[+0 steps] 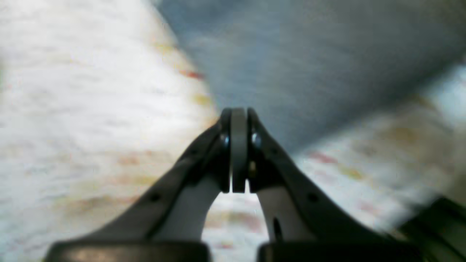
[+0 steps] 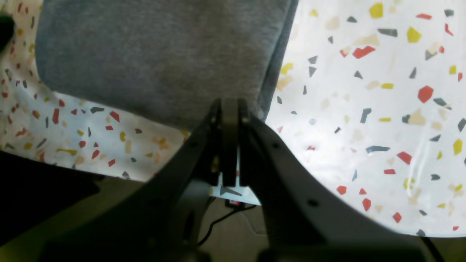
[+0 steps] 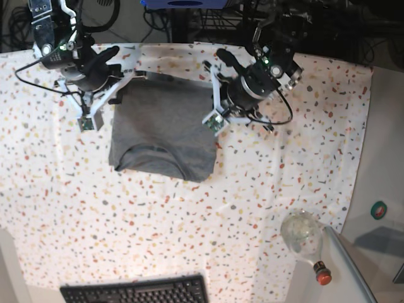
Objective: Layout the t-shirt on the table in an organized manner, then fold the t-shirt properly
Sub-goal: 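Straighten the folded shirt's collar edge with both grippers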
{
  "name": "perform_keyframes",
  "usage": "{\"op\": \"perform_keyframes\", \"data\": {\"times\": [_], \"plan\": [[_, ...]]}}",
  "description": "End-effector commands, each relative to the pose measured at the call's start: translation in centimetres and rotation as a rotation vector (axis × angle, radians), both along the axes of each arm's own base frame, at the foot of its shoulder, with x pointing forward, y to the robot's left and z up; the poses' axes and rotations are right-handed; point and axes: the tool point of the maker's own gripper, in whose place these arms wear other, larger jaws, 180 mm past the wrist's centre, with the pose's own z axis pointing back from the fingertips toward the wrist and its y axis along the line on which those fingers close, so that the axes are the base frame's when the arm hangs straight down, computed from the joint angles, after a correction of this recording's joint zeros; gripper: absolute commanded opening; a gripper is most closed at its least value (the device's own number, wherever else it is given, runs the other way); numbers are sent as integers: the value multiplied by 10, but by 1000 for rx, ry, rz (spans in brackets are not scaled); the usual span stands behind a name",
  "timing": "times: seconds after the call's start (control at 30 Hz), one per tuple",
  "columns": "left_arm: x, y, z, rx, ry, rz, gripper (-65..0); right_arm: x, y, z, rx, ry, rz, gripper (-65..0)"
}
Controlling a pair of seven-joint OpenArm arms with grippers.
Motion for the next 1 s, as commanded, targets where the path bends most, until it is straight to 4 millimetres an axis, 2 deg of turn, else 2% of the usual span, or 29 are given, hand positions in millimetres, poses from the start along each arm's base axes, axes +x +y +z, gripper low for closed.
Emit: {"op": "perform_keyframes", "data": {"times": [0.0, 0.07, 0.17, 0.23, 0.3, 0.4, 0.53, 0.6, 0.67, 0.7, 0.77, 0.87, 0.93, 0.97], "plan": [[3, -3, 3, -21, -15, 2, -650, 2, 10, 2, 23, -18, 21, -650], [-8, -2, -16, -7, 43, 1, -650, 5, 13, -10, 20, -6, 28, -650], [-25, 4, -48, 21, 136, 5, -650, -1, 9, -41, -1, 46, 23, -650], [-31, 8, -58, 31, 169, 11, -650, -3, 3, -52, -13, 53, 8, -650], [-34, 10, -59, 32, 176, 16, -650, -6, 1, -56, -18, 59, 5, -650], [-30, 8, -50, 25, 149, 16, -650, -11, 4, -55, -12, 60, 12, -650], [-16, 0, -5, -17, 25, 14, -650, -6, 12, -18, 25, -30, 14, -650], [-7, 3, 17, -34, -37, 36, -650, -1, 13, -1, 33, -75, 19, -650], [-2, 1, 22, -43, -52, 42, -650, 10, 12, 2, 26, -100, 23, -650], [3, -3, 21, -53, -51, 47, -650, 15, 10, -4, 18, -90, 20, -650], [8, -8, 9, -60, -22, 56, -650, 16, 5, -27, -3, -37, 15, -650], [1, -2, -32, -20, 84, 59, -650, 8, -3, -61, -31, 53, 7, -650], [-7, 2, -50, -11, 139, 68, -650, 3, -7, -70, -40, 79, 0, -650], [-10, 2, -52, -9, 148, 68, -650, 3, -8, -69, -40, 76, -4, -650]]}}
